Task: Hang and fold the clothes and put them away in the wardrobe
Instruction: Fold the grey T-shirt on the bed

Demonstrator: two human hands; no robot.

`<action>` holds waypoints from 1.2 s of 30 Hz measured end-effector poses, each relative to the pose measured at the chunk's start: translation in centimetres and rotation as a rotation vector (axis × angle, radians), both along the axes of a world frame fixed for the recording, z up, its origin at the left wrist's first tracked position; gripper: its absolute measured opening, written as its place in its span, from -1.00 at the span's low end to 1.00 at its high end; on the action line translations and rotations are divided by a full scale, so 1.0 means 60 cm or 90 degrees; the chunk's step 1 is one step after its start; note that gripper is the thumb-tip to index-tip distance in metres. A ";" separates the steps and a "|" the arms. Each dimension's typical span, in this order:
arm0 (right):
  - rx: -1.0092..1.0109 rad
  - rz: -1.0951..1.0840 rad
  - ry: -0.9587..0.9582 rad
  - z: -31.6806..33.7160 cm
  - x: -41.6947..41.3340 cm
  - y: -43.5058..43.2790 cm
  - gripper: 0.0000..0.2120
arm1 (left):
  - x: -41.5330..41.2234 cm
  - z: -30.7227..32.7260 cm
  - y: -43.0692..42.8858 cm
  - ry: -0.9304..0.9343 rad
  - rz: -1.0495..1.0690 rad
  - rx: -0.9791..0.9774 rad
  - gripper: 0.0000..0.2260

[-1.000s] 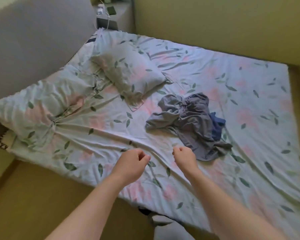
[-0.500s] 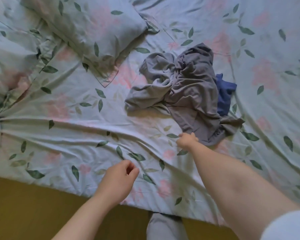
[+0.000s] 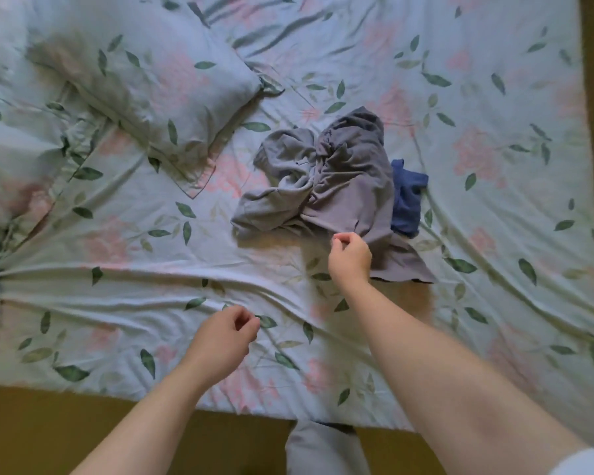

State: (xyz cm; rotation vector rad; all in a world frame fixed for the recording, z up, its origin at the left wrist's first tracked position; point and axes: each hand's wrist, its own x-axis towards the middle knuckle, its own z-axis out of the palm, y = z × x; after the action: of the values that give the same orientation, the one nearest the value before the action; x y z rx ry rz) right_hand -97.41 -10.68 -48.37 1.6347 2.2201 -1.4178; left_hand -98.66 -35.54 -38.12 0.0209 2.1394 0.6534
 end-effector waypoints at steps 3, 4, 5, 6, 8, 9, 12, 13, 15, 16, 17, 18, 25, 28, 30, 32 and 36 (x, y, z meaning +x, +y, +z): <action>0.002 0.095 0.140 0.130 -0.020 -0.047 -0.78 | -0.032 0.070 0.024 0.091 -0.040 0.049 -0.92; 0.008 0.143 0.188 0.178 -0.023 -0.062 -0.77 | -0.045 0.096 0.031 0.134 -0.058 0.065 -0.90; 0.005 0.198 0.236 0.227 -0.023 -0.076 -0.76 | -0.058 0.126 0.037 0.185 -0.077 0.082 -0.81; -0.007 0.259 0.279 0.277 -0.019 -0.090 -0.77 | -0.071 0.157 0.041 0.245 -0.096 0.112 -0.67; -0.031 0.383 0.343 0.385 -0.002 -0.116 -0.79 | -0.092 0.232 0.043 0.363 -0.155 0.197 -0.41; -0.040 0.437 0.361 0.435 0.009 -0.129 -0.79 | -0.097 0.271 0.042 0.401 -0.208 0.236 -0.32; -0.056 0.545 0.377 0.577 0.042 -0.152 -0.72 | -0.094 0.368 0.025 0.248 -0.323 0.340 -0.45; -0.070 0.569 0.366 0.616 0.052 -0.152 -0.68 | -0.090 0.393 0.016 0.183 -0.344 0.344 -0.60; -0.074 0.630 0.308 0.668 0.064 -0.149 -0.60 | -0.086 0.428 -0.010 0.177 -0.379 0.342 -0.79; -0.032 0.658 0.265 0.685 0.067 -0.150 -0.55 | -0.087 0.444 -0.024 0.208 -0.384 0.345 -0.82; 0.036 0.675 0.217 0.695 0.066 -0.154 -0.51 | -0.090 0.458 -0.037 0.249 -0.384 0.344 -0.84; 0.111 0.680 0.176 0.698 0.061 -0.161 -0.47 | -0.093 0.470 -0.050 0.303 -0.382 0.338 -0.83; 0.263 0.650 0.111 0.656 -0.018 -0.241 -0.91 | -0.119 0.554 -0.166 0.649 -0.260 0.264 -0.88; 0.238 0.631 0.132 0.655 -0.049 -0.279 -0.71 | -0.143 0.581 -0.252 0.724 -0.140 0.255 -0.91; 0.258 0.611 0.218 0.676 -0.072 -0.307 -0.66 | -0.160 0.592 -0.318 0.777 -0.092 0.191 -0.91; 0.275 0.597 0.313 0.707 -0.094 -0.333 -0.64 | -0.170 0.601 -0.379 0.791 -0.105 0.115 -0.90; 0.415 0.827 0.313 0.761 -0.125 -0.382 -0.60 | -0.174 0.639 -0.474 0.795 -0.096 0.004 -0.79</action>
State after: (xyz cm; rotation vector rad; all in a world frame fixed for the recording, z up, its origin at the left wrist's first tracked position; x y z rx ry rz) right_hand -104.91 -33.61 -2.70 -0.4389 3.0929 -0.7154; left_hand -109.12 -63.99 0.20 0.7630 3.2591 0.6151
